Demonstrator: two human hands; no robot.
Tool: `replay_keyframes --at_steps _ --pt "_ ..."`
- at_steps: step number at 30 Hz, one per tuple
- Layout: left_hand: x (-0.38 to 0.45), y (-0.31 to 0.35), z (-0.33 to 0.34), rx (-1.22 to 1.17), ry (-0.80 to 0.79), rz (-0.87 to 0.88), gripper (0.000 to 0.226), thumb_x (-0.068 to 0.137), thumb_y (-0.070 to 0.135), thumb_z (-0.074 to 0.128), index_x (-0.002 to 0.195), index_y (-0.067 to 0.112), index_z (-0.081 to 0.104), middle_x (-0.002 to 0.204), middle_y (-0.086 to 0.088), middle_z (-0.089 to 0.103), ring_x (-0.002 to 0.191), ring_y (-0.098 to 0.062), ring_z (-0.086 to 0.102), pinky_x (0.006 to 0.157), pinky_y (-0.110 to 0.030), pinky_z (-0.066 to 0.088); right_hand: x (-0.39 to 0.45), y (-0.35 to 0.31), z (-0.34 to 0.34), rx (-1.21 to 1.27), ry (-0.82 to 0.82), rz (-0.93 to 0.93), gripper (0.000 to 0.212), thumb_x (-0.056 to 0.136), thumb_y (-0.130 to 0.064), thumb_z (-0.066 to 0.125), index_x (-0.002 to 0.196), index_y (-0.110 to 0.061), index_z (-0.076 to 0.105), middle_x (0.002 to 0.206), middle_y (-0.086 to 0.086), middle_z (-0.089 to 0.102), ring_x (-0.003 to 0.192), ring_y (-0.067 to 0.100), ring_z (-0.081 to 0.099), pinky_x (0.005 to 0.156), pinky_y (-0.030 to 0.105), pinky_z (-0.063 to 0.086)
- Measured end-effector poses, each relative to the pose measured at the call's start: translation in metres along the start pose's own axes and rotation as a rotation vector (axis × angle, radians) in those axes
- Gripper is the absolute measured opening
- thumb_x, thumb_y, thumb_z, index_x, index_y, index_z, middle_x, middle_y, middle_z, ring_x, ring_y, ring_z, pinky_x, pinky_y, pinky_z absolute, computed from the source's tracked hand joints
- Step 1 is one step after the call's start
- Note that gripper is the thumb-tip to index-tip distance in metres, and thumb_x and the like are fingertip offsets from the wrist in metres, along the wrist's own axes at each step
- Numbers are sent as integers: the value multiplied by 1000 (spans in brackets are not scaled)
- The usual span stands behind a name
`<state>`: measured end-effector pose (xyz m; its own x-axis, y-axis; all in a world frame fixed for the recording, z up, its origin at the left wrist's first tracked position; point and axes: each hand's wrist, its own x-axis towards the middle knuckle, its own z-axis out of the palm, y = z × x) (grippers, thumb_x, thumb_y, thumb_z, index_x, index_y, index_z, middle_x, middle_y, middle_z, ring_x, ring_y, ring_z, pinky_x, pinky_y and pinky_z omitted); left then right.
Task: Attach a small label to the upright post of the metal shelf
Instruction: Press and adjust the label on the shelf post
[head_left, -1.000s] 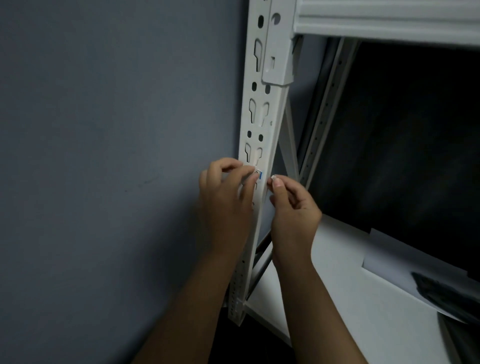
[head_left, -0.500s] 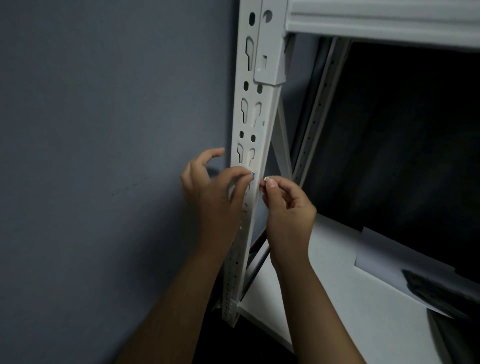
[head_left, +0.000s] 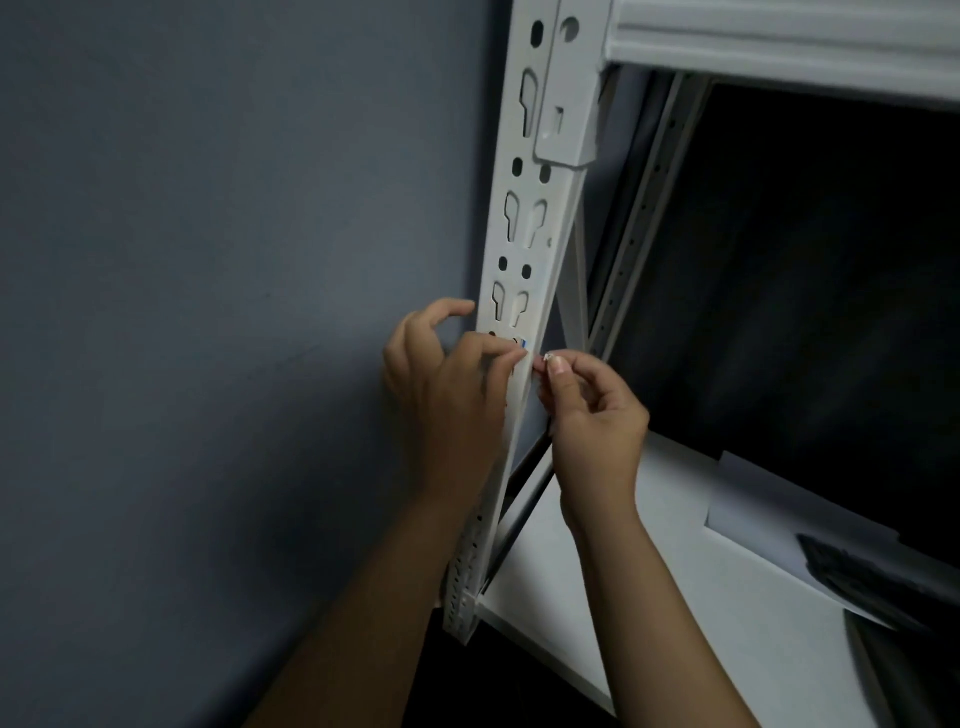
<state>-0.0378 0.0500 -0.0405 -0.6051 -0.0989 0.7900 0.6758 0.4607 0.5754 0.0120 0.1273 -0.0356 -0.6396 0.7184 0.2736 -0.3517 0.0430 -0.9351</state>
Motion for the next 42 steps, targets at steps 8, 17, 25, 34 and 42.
replay_keyframes --at_steps 8,17,25,34,42 --pt "-3 -4 4 -73 18 -31 7 77 33 71 77 27 71 122 8 43 111 -8 29 93 -7 20 2 2 -2 10 -29 -4 16 91 -4 59 84 -15 69 84 4 71 83 11 67 78 21 53" --pt "2 -1 4 -150 -10 -82 10 73 26 75 66 23 68 111 13 40 111 -5 27 88 -24 34 0 5 -2 -4 -29 -39 19 91 -3 58 85 -17 68 85 4 70 84 13 67 82 27 55" --pt "4 1 -2 -73 -20 -79 8 72 31 77 70 27 69 102 21 30 106 -12 32 84 -38 41 -1 2 -1 -7 -18 -21 16 91 -4 58 85 -15 68 82 -1 70 80 6 67 78 21 54" --pt "3 -2 2 -42 -6 28 6 77 25 74 74 25 68 110 10 39 105 -21 35 79 -47 44 -2 6 1 10 -1 -46 17 91 -5 59 85 -18 68 84 2 69 83 12 66 77 21 52" --pt "9 -3 -2 -43 -34 -1 11 75 36 67 70 27 69 100 14 36 101 -18 35 79 -45 42 -3 2 2 -2 13 -55 12 91 -3 59 87 -10 67 79 -5 68 74 0 64 72 13 51"
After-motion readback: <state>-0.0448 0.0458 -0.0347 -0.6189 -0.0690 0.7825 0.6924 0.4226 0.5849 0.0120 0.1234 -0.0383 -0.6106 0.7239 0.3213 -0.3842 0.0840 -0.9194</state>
